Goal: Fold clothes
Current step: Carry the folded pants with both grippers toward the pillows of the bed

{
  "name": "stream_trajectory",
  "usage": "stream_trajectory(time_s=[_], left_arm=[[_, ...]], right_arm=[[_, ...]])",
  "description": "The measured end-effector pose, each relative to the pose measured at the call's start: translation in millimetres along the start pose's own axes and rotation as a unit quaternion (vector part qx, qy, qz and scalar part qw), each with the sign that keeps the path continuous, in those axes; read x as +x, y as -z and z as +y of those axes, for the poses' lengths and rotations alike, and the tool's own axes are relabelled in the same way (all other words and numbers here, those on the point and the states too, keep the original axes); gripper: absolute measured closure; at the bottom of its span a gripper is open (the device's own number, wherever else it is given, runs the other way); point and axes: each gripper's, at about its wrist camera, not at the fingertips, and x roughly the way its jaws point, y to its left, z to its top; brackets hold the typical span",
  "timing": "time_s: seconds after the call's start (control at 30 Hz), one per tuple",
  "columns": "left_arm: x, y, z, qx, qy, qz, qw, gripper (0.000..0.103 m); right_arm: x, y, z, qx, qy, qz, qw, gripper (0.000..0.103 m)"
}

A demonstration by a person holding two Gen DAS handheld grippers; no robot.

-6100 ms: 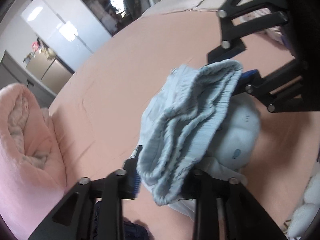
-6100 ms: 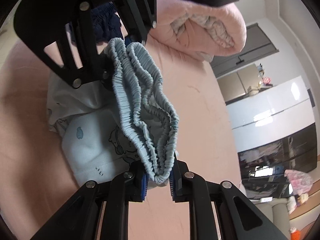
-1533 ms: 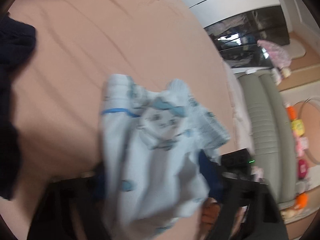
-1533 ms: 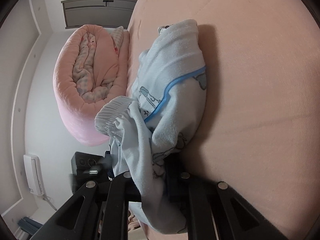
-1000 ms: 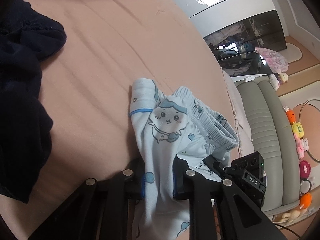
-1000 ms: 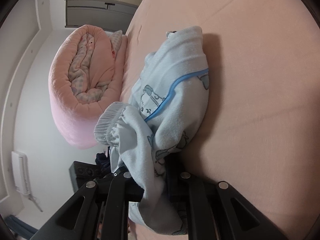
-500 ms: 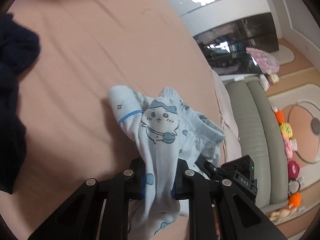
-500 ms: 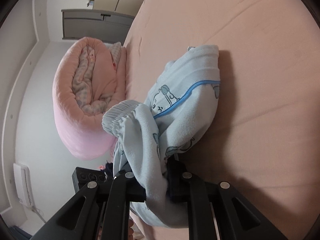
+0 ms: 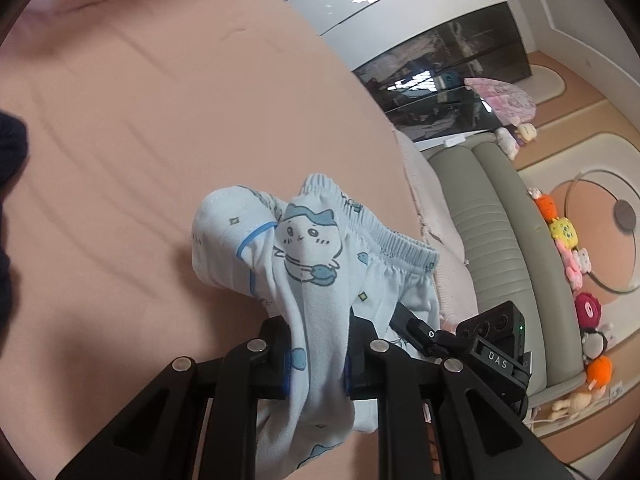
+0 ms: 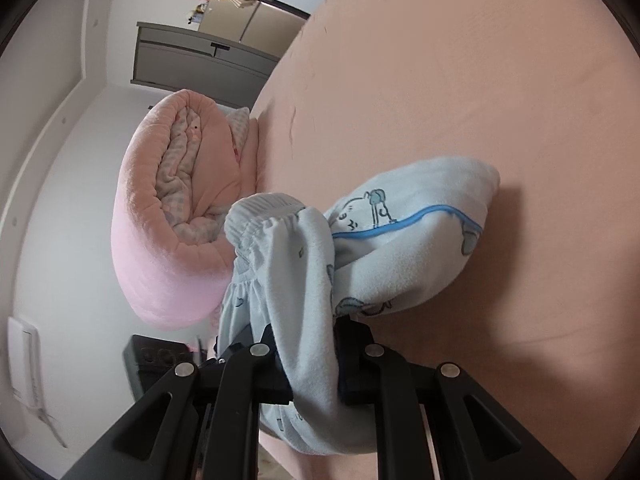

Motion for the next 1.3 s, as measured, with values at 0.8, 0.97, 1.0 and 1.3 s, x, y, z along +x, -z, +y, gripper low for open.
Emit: stream_trajectory(time_s=[0.8, 0.97, 1.0, 1.3], left_arm=[[0.6, -15.5, -102.1, 0.048, 0.078, -0.031, 0.9953, 0.088], [7.7, -10.0, -121.7, 0.073, 0.082, -0.019, 0.9938, 0.088], [11.2, -9.8, -126.7, 0.077, 0.082, -0.016, 0.9935, 0.088], [44.4, -1.8, -173.3, 0.114, 0.105, 0.031, 0.9874, 0.088]], right_arm=[[-116.7, -8.8, 92.3, -0.121, 0.100, -0.094, 0.983, 0.088], [-141.4, -9.0, 92.4, -0.117, 0.104, -0.113, 0.981, 0.088], [-146.4, -9.1, 92.1, -0.117, 0.107, -0.116, 0.980, 0.088], [-208.4, -12.3, 80.1, -0.103, 0.131, -0.162, 0.973, 0.087]])
